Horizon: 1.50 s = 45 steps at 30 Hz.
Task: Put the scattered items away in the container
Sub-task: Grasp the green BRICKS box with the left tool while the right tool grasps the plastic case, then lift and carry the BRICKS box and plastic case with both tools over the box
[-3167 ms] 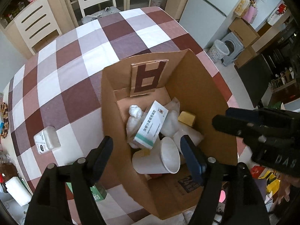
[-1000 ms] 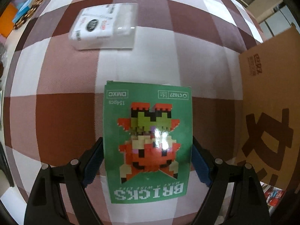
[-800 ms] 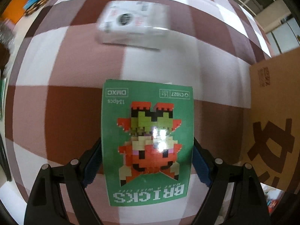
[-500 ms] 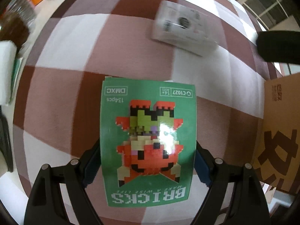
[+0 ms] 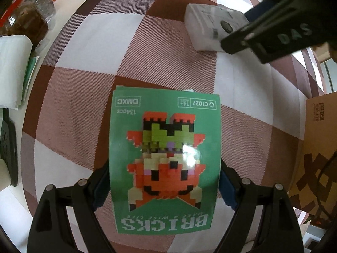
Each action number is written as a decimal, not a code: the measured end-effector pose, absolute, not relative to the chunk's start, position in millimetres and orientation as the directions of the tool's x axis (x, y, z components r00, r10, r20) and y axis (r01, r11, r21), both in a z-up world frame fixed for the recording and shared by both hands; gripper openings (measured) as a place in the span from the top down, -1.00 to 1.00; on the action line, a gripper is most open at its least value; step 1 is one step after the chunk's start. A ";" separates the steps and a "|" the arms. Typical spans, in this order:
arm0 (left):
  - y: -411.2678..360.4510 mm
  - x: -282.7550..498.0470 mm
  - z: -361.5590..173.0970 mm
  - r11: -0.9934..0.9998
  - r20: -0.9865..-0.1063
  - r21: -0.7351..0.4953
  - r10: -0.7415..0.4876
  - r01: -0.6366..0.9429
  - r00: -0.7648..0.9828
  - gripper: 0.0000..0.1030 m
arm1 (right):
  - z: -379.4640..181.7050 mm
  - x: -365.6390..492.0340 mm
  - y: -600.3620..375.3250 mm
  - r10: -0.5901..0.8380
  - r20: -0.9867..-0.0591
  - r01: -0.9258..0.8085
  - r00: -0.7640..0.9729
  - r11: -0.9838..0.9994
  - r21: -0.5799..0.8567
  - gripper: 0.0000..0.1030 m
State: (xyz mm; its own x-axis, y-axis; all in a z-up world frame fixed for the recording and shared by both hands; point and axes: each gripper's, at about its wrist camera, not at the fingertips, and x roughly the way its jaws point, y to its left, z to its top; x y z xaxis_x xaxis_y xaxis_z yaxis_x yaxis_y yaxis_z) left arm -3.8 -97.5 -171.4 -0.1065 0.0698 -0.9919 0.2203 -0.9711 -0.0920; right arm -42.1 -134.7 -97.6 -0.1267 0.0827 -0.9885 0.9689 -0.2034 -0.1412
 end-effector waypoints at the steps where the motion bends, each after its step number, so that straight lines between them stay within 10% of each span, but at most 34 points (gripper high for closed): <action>1: -96.6 -3.5 -172.2 -0.971 -0.992 -0.091 0.069 0.221 -0.106 -0.72 | -102.6 -43.1 -136.6 0.091 -0.989 0.971 -0.121 -0.198 -0.137 -0.42; 25: -106.5 26.1 -179.9 -0.952 -0.992 -0.104 0.078 0.289 -0.098 -0.74 | -117.3 37.8 -176.2 -0.040 -0.905 0.772 -0.423 0.506 -0.383 -0.58; 39: -120.7 43.8 -183.4 -0.936 -0.988 -0.139 0.110 0.322 -0.106 -0.74 | -69.9 -56.1 -156.0 -0.110 -0.967 0.897 0.232 -0.361 0.256 -0.59; 45: -120.2 49.2 -185.9 -0.941 -0.988 -0.137 0.108 0.310 -0.107 -0.74 | -86.5 -73.6 -172.9 -0.094 -0.977 0.840 0.190 -0.500 0.212 -0.60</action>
